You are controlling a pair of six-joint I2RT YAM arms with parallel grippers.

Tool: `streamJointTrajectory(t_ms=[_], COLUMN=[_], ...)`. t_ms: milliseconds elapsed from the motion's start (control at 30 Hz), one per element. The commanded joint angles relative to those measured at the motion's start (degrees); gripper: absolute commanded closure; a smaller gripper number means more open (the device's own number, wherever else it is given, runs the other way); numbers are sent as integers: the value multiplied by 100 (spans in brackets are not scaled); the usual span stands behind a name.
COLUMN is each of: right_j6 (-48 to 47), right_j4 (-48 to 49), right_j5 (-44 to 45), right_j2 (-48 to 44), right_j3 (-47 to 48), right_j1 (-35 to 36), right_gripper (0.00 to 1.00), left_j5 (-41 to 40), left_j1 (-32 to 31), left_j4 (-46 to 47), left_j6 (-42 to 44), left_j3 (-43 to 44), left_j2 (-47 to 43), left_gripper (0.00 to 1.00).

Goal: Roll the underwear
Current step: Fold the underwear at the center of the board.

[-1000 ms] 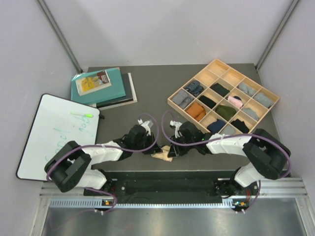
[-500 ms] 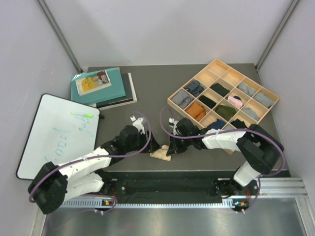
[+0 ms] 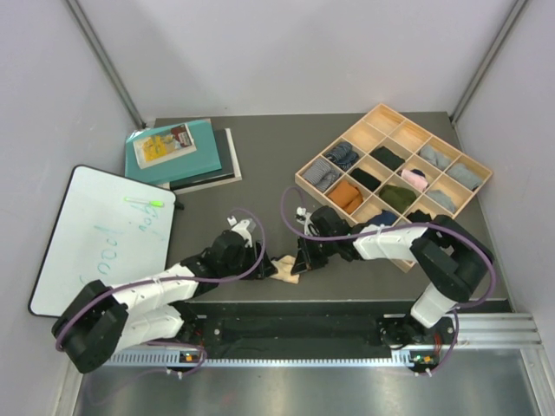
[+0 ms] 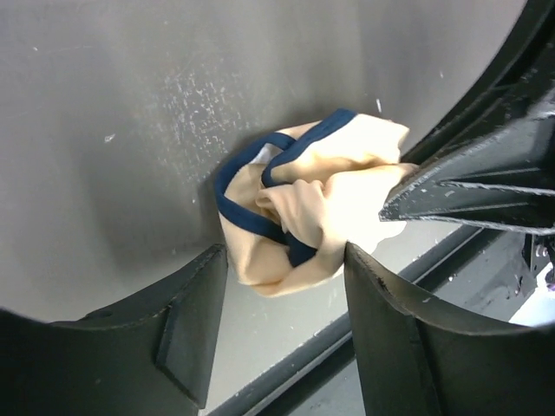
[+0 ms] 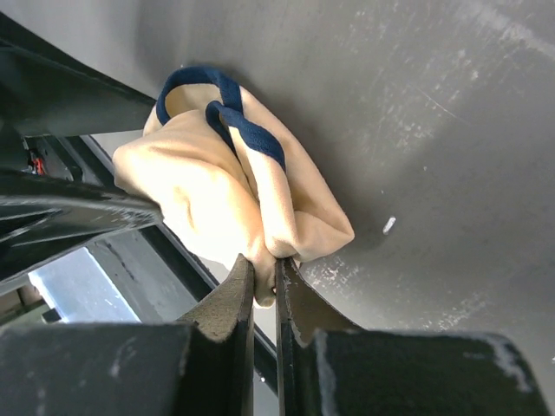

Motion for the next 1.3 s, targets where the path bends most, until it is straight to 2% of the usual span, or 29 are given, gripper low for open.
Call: streamJointTrajectory(t_ms=[0,100,300,367,400,433,500,600,700,900,1067,1267], right_j6=[-154,-163,-250,-277,-303,-373,-435,-575,-847,-1515,-1648,-1964], right_j4=[-307,-298,-333,-421,-482,-683,-842,-975,-887,-290,36,150], right_j5=[594,551,506,532,585,655,866,902,937,779,287,409], right_j2=[448,483,492,457,387,326,98,-183,-307,-132,149,88], right_j3=[-137,-129,-111,-76,-58,3,47,56,82,205,320,372], right_j1=[50,50,41,41,50,41,-11,-248,-345,-354,-293,155], right_gripper=[100,100,100,92,85,68,50,36,28,25,25,25], left_j5=[-99,-82,-170,-240,-249,-301,-302,-188,-30,243,349,375], left_j1=[-4,-4,-13,-13,-13,-13,-4,-4,5,14,23,14], left_j4=[619,961,1533,1507,1377,1254,772,296,75,-154,-171,-374], left_j6=[-100,-170,-355,-355,-268,-215,-23,215,330,365,330,278], left_j3=[-110,-180,-303,-277,-208,-146,99,372,557,830,962,1032], left_j2=[226,454,525,534,552,569,665,815,938,1158,1299,1352], left_gripper=[41,48,88,100,100,100,100,100,100,100,100,100])
